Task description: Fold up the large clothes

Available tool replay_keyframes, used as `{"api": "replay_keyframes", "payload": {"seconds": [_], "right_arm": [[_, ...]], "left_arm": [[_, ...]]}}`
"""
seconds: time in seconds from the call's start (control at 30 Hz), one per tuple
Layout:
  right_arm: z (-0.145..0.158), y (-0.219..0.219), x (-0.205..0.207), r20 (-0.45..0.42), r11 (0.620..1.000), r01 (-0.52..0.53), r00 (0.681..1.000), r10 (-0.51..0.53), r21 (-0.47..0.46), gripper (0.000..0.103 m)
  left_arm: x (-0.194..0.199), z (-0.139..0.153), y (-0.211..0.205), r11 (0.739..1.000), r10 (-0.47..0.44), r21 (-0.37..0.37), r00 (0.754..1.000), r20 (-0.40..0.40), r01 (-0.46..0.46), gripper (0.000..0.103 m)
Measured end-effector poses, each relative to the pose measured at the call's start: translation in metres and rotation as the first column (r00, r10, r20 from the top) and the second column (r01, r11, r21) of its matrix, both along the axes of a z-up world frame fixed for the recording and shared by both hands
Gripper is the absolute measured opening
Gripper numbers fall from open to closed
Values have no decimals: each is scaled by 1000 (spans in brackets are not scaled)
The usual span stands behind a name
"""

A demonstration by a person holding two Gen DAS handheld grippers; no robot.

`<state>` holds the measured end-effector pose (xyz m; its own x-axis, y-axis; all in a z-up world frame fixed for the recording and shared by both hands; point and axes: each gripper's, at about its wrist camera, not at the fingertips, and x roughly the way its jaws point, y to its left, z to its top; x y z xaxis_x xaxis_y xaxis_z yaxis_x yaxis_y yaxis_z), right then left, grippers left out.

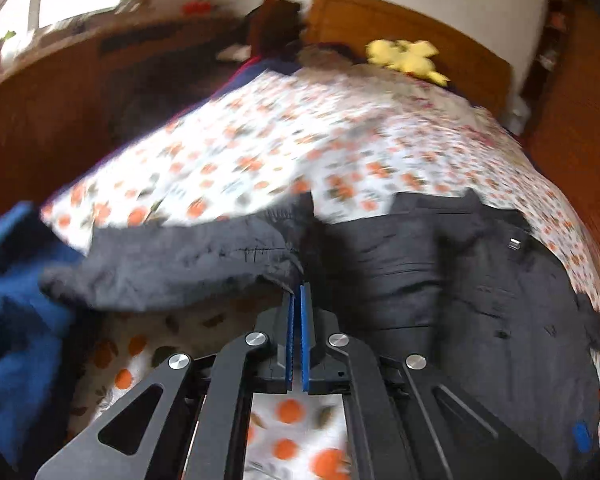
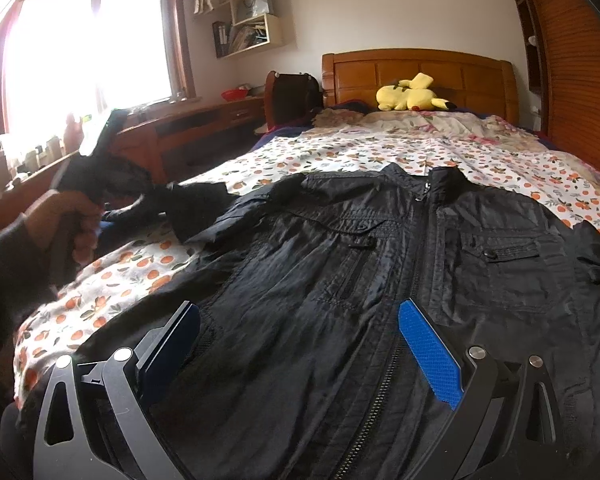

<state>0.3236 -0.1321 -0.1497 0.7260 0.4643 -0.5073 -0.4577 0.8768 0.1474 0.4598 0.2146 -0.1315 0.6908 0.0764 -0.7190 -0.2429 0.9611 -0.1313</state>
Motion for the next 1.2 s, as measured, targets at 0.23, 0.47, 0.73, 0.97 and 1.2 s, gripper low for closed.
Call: {"api": "replay_keyframes", "payload": {"seconds": [0.23, 0.47, 0.73, 0.97, 1.2], "right_arm": [[9, -19, -2, 35, 998, 55, 998, -54, -41, 96], [15, -41, -7, 59, 994, 101, 993, -98, -53, 96], [18, -54, -10, 52, 992, 115, 992, -112, -49, 96], [20, -49, -14, 61, 993, 102, 993, -99, -53, 96], [22, -42, -14, 65, 994, 90, 994, -86, -59, 96]], "left_arm": [[-15, 43, -100, 978, -191, 94, 980, 52, 186, 2], [-30, 40, -151, 952, -278, 144, 960, 22, 272, 2], [-60, 12, -139, 954, -272, 128, 962, -21, 272, 34], [-87, -8, -106, 966, -234, 105, 972, -29, 236, 52], [-78, -35, -59, 983, -114, 138, 990, -84, 125, 57]]}}
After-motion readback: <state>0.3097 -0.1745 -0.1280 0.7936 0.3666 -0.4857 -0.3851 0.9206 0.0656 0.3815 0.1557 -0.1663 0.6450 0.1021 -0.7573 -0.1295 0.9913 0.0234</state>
